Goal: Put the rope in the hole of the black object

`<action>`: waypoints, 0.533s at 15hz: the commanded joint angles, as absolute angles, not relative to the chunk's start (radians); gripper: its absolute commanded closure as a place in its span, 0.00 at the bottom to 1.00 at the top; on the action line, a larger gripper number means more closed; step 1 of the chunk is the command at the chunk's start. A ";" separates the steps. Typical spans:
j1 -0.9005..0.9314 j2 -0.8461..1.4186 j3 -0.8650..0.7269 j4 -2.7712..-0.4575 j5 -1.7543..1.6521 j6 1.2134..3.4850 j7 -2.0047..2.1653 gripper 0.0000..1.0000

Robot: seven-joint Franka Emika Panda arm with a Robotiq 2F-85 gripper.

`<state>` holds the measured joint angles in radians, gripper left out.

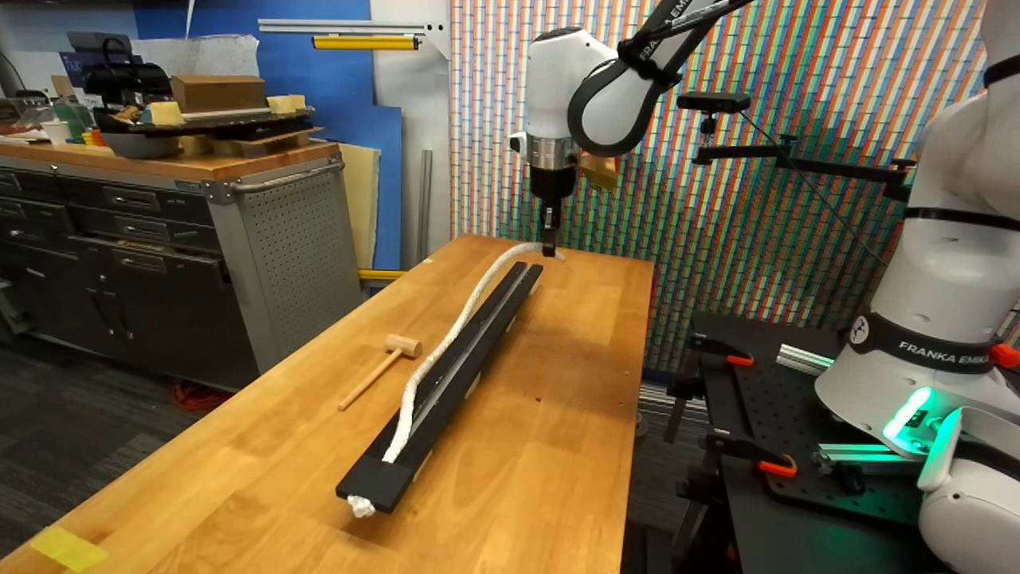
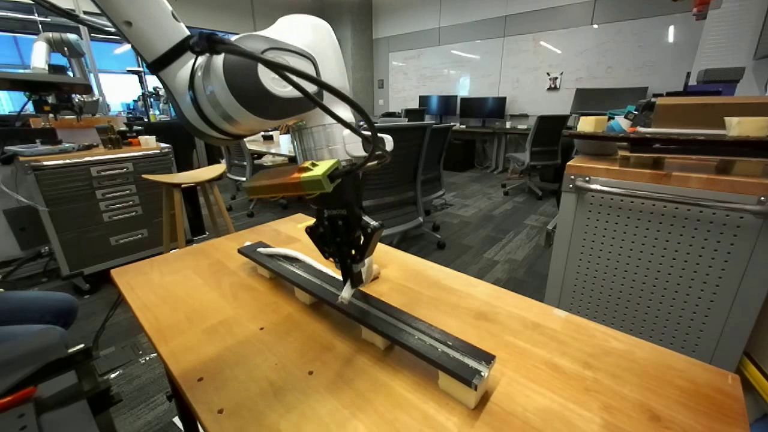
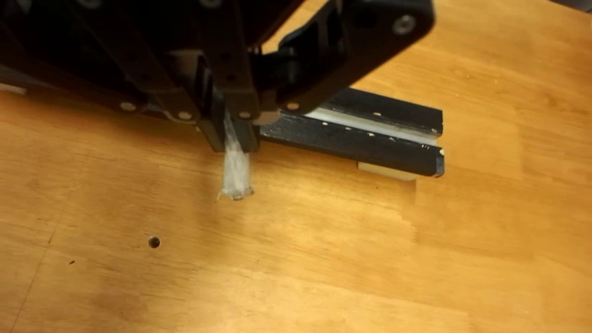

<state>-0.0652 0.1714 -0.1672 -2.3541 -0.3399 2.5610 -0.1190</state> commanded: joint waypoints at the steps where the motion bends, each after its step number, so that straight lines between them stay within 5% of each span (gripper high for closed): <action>1: -0.048 0.071 -0.168 -2.403 -0.458 2.598 -0.016 0.97; 8: -0.065 0.041 -0.180 -2.395 -0.881 2.685 0.380 0.97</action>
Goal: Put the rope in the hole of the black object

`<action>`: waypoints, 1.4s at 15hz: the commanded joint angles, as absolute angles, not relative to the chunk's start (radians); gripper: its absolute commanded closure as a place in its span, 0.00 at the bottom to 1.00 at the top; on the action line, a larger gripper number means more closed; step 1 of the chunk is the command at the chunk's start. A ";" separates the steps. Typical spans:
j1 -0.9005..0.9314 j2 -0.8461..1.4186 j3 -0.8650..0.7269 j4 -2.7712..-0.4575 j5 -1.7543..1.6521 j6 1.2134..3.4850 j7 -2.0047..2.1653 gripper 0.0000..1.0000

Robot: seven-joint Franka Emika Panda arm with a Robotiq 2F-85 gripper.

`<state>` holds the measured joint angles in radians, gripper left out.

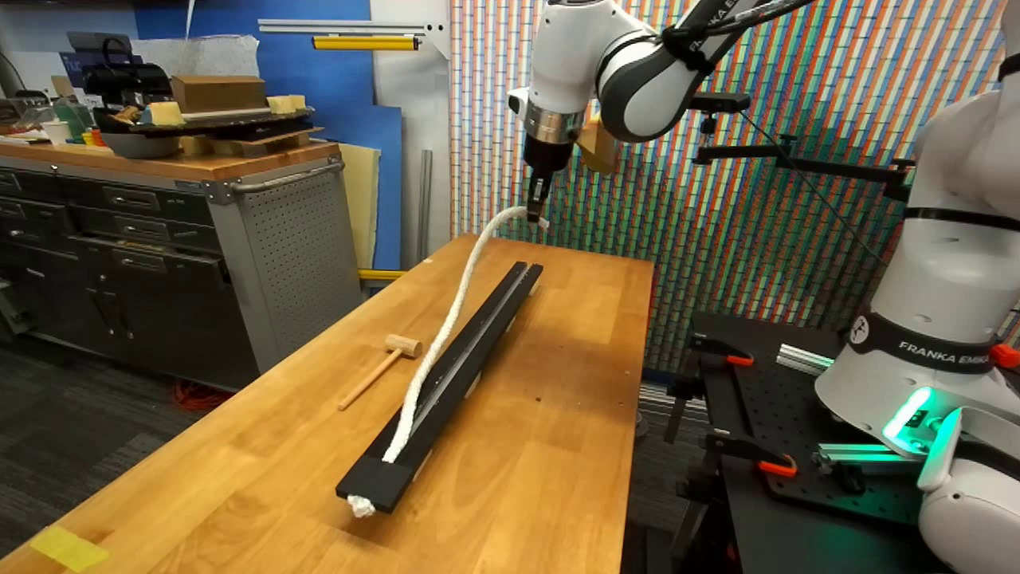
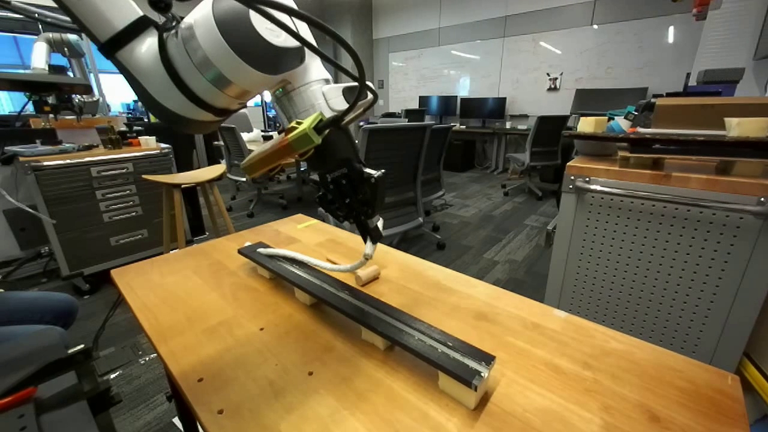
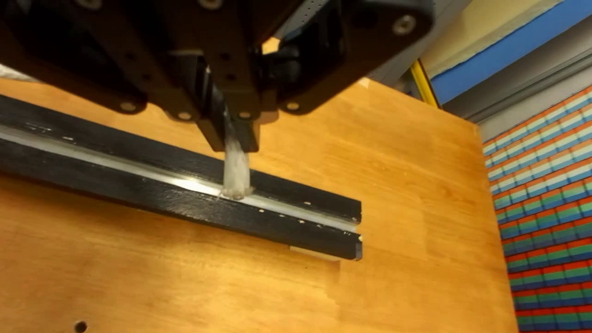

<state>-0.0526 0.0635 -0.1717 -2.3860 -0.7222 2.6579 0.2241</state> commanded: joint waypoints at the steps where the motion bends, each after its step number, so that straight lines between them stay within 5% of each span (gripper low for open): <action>1: -0.069 0.048 -0.180 -2.390 -0.936 2.676 0.434 0.97; 21: -0.073 0.379 -0.251 -2.253 -1.477 2.610 0.941 0.97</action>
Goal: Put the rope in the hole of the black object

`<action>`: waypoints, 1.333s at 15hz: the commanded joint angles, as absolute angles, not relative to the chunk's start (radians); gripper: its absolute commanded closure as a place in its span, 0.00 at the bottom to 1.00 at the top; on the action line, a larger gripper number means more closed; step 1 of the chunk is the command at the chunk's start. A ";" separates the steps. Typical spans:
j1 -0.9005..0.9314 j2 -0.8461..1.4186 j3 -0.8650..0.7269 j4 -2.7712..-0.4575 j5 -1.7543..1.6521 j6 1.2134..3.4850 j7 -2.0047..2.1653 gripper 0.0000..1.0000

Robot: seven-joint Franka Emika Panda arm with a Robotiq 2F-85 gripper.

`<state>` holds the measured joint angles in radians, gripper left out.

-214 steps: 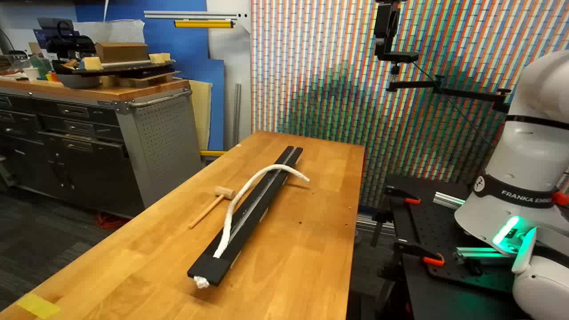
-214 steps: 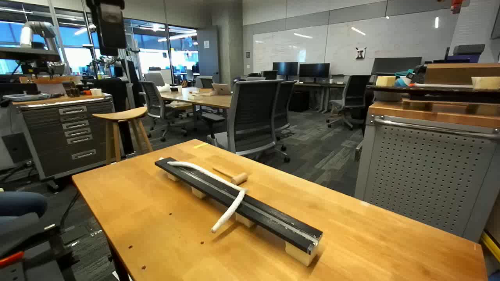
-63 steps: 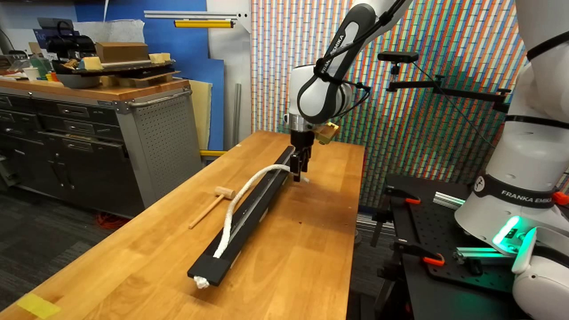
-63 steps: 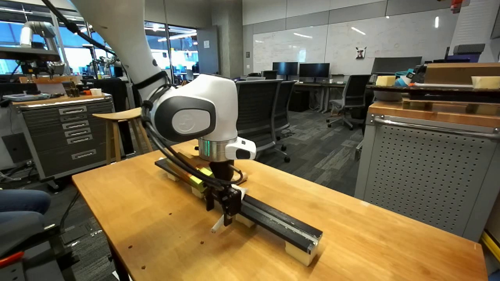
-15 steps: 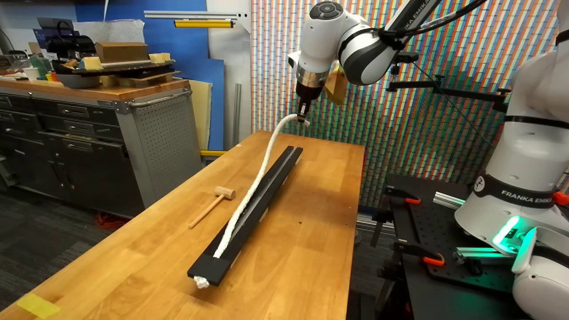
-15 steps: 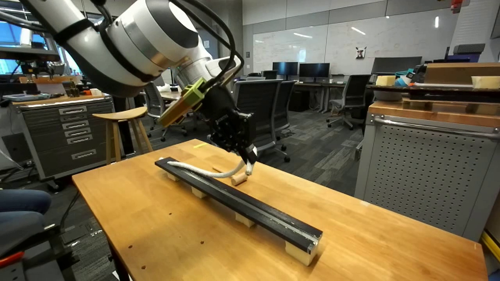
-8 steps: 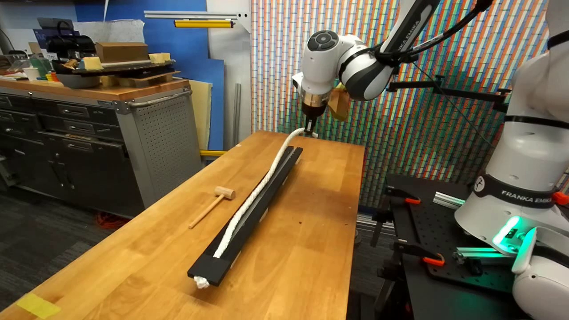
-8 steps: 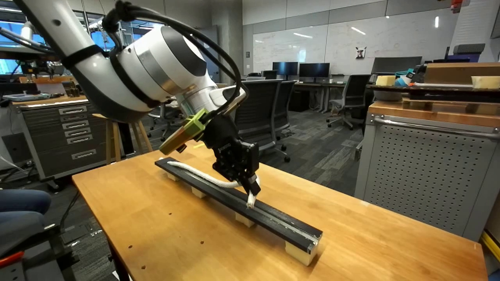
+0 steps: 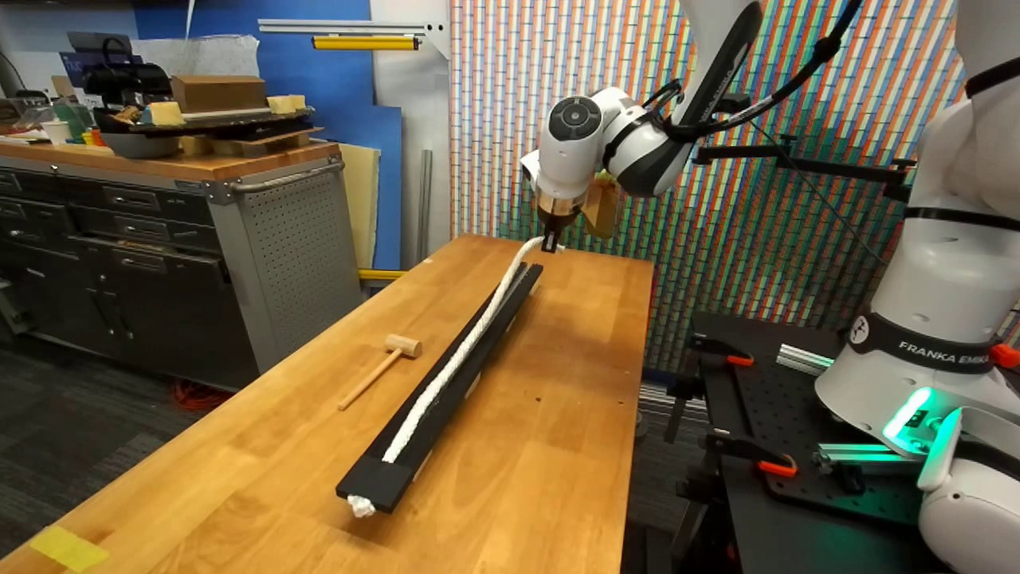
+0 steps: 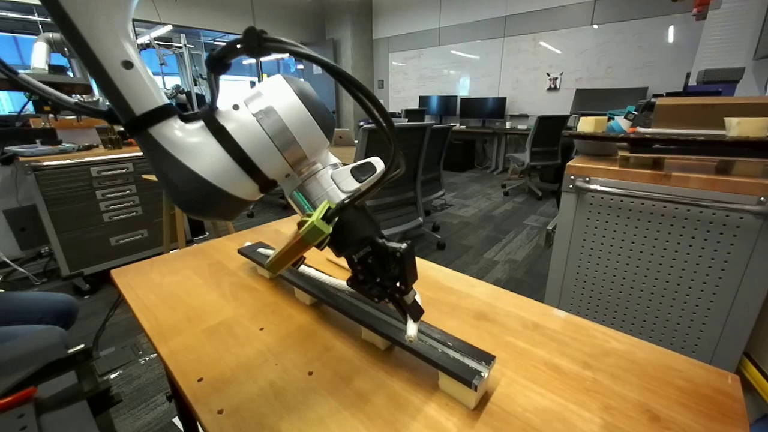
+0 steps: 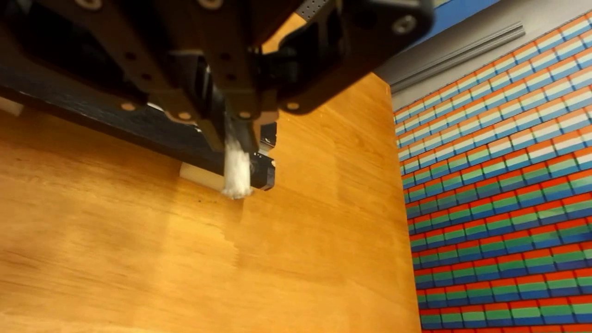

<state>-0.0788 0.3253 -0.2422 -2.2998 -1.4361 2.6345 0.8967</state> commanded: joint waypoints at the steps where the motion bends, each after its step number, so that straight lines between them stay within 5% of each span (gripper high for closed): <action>1: -0.074 0.390 -0.250 -2.246 -1.472 2.609 0.937 0.97; 20: -0.099 0.230 -0.071 -2.156 -0.758 2.150 -0.084 0.97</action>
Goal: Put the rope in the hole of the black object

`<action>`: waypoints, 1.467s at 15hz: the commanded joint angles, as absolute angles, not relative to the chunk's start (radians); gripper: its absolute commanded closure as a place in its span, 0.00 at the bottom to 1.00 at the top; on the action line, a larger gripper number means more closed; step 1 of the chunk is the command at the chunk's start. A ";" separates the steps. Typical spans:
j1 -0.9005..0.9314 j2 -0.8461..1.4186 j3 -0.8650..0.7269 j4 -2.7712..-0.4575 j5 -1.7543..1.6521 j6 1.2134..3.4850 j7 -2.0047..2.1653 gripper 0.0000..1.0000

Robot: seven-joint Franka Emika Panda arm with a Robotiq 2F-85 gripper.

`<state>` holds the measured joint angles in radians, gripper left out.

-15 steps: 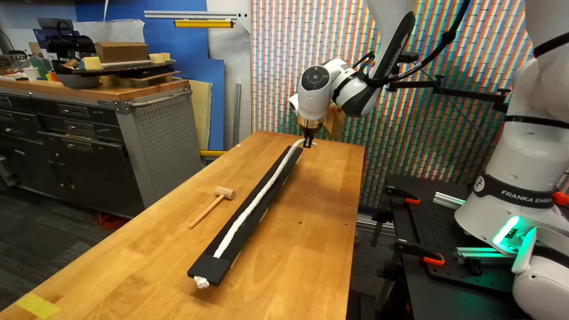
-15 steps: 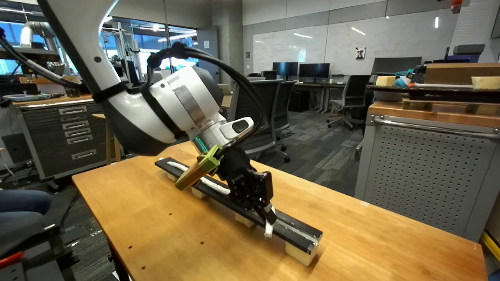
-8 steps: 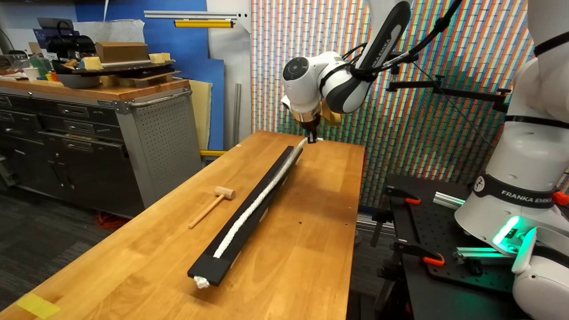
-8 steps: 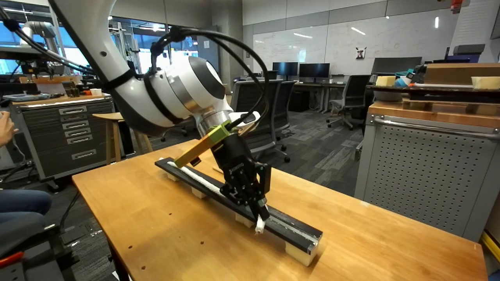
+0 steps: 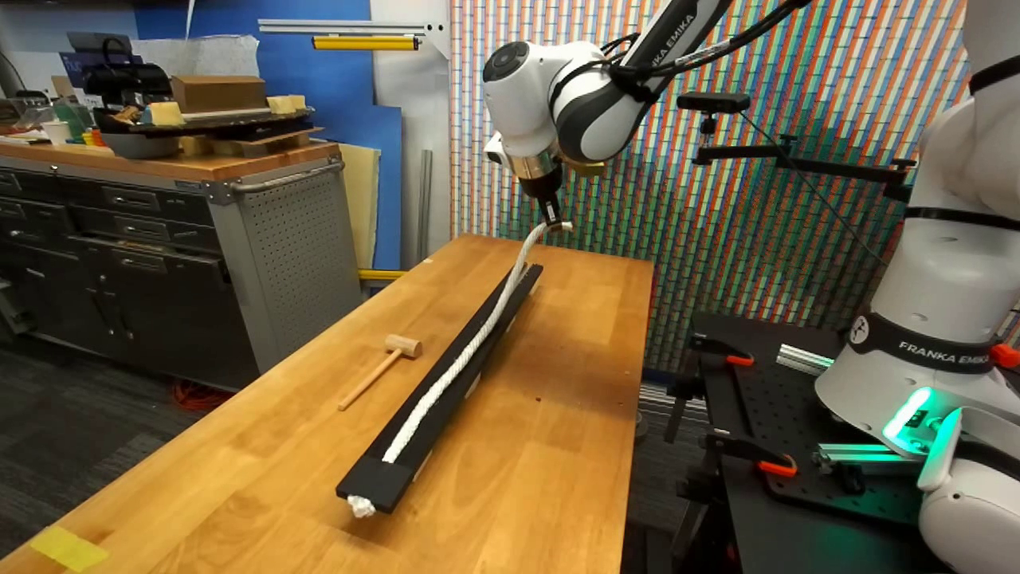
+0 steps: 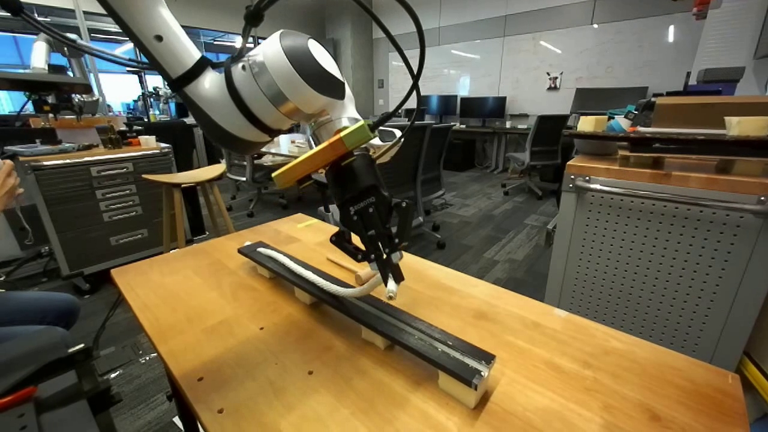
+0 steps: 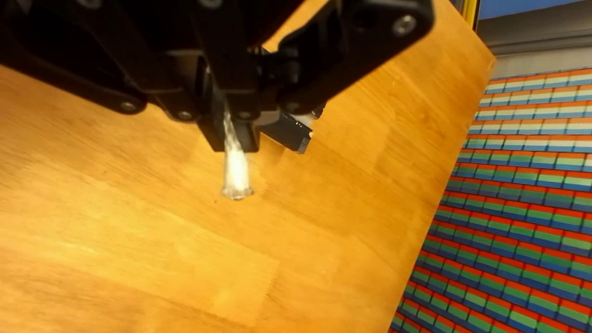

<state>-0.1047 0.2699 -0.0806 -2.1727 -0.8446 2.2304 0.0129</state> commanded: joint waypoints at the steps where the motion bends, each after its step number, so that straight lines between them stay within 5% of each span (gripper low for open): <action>1: -0.096 0.261 -0.087 -2.168 -0.814 2.211 -0.015 0.89; 12: -0.095 0.246 -0.083 -2.163 -0.775 2.181 -0.057 0.89; 13: -0.091 0.244 -0.085 -2.163 -0.800 2.183 -0.055 0.97; 22: -0.100 0.289 -0.085 -2.120 -1.104 2.231 -0.220 0.97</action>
